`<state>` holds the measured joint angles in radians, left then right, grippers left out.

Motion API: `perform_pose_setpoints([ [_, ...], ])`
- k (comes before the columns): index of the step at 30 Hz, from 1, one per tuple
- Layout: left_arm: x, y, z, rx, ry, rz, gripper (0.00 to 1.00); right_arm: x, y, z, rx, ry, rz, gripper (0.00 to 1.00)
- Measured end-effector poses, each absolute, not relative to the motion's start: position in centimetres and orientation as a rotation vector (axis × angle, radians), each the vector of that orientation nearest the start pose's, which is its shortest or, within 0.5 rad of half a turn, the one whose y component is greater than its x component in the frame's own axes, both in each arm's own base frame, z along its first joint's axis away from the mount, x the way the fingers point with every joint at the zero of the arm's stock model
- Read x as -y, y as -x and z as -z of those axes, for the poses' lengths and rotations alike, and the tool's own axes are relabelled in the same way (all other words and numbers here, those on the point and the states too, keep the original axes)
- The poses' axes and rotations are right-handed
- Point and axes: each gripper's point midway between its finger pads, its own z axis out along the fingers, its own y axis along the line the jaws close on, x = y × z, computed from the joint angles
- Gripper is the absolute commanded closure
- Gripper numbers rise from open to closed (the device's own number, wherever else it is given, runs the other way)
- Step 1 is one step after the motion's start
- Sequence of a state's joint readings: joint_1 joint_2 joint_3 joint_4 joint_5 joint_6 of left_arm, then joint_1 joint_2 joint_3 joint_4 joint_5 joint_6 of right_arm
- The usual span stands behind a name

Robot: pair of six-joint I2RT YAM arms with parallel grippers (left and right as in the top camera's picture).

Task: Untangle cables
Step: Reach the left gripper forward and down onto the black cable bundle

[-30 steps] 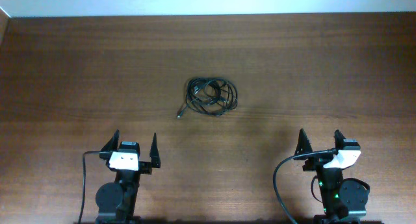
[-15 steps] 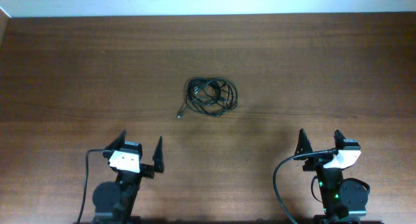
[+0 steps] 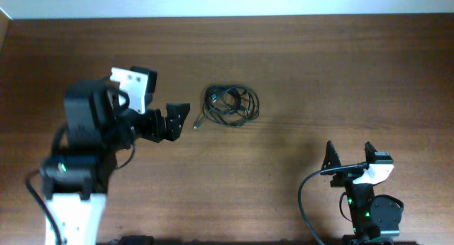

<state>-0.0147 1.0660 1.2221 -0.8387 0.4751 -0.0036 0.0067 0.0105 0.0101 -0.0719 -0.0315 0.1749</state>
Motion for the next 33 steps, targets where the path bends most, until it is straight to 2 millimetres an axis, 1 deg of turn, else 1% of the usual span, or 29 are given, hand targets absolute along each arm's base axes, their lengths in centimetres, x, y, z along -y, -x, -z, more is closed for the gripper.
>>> perform_pose_setpoints([
  [1, 8.4, -30.6, -30.8, -2.251, -0.257, 0.562, 0.01, -0.7, -24.6, -15.9, -1.641, -0.114, -0.164, 0.02],
  [2, 8.5, -31.8, -31.9, -2.263, -0.255, 0.568, 0.01, -0.7, -24.6, -15.9, -1.640, -0.114, -0.165, 0.02],
  [5, 8.6, -33.7, -32.9, -2.307, -0.255, 0.580, 0.01, -0.7, -24.6, -15.9, -1.641, -0.114, -0.165, 0.02],
  [6, 8.6, -34.4, -32.4, -2.334, -0.252, 0.590, 0.01, -0.7, -24.6, -15.9, -1.641, -0.114, -0.164, 0.02],
  [9, 9.0, -35.6, -30.0, -2.407, -0.250, 0.611, 0.01, -0.7, -24.6, -15.9, -1.641, -0.114, -0.165, 0.02],
  [11, 9.1, -36.6, -29.7, -2.394, -0.255, 0.609, 0.01, -0.7, -24.6, -15.9, -1.641, -0.114, -0.164, 0.02],
  [12, 9.1, -37.0, -29.7, -2.386, -0.256, 0.607, 0.56, -0.7, -24.6, -15.9, -1.641, -0.114, -0.165, 0.02],
  [13, 9.1, -37.1, -29.7, -2.382, -0.258, 0.606, 0.98, -0.7, -24.6, -15.9, -1.641, -0.114, -0.165, 0.02],
  [14, 9.1, -37.3, -29.7, -2.379, -0.258, 0.605, 1.00, -0.7, -24.6, -15.9, -1.641, -0.114, -0.164, 0.02],
  [17, 9.1, -37.6, -29.1, -2.395, -0.255, 0.609, 1.00, -0.7, -24.6, -15.9, -1.641, -0.115, -0.165, 0.02],
  [20, 9.3, -37.7, -27.8, -2.443, -0.253, 0.622, 1.00, -0.7, -24.6, -15.9, -1.641, -0.114, -0.165, 0.02],
  [25, 11.5, -37.9, -25.9, -2.494, -0.309, 0.656, 1.00, -0.7, -24.6, -15.9, -1.641, -0.114, -0.165, 0.02],
  [26, 12.3, -37.9, -25.0, -2.521, -0.324, 0.662, 1.00, -0.7, -24.6, -15.9, -1.641, -0.114, -0.165, 0.02],
  [27, 12.7, -38.0, -24.4, -2.542, -0.325, 0.654, 1.00, -0.7, -24.6, -15.9, -1.641, -0.114, -0.165, 0.02],
  [29, 13.3, -38.2, -23.0, -2.587, -0.317, 0.621, 0.95, -0.7, -24.6, -15.9, -1.641, -0.114, -0.165, 0.02],
  [30, 13.2, -38.3, -22.8, -2.594, -0.310, 0.606, 0.91, -0.7, -24.6, -15.9, -1.641, -0.114, -0.165, 0.02],
  [31, 13.9, -38.4, -21.6, -2.628, -0.319, 0.589, 0.87, -0.7, -24.6, -15.9, -1.641, -0.114, -0.165, 0.02],
  [33, 14.8, -38.6, -19.8, -2.678, -0.334, 0.568, 0.86, -0.7, -24.6, -15.9, -1.641, -0.114, -0.165, 0.02],
])
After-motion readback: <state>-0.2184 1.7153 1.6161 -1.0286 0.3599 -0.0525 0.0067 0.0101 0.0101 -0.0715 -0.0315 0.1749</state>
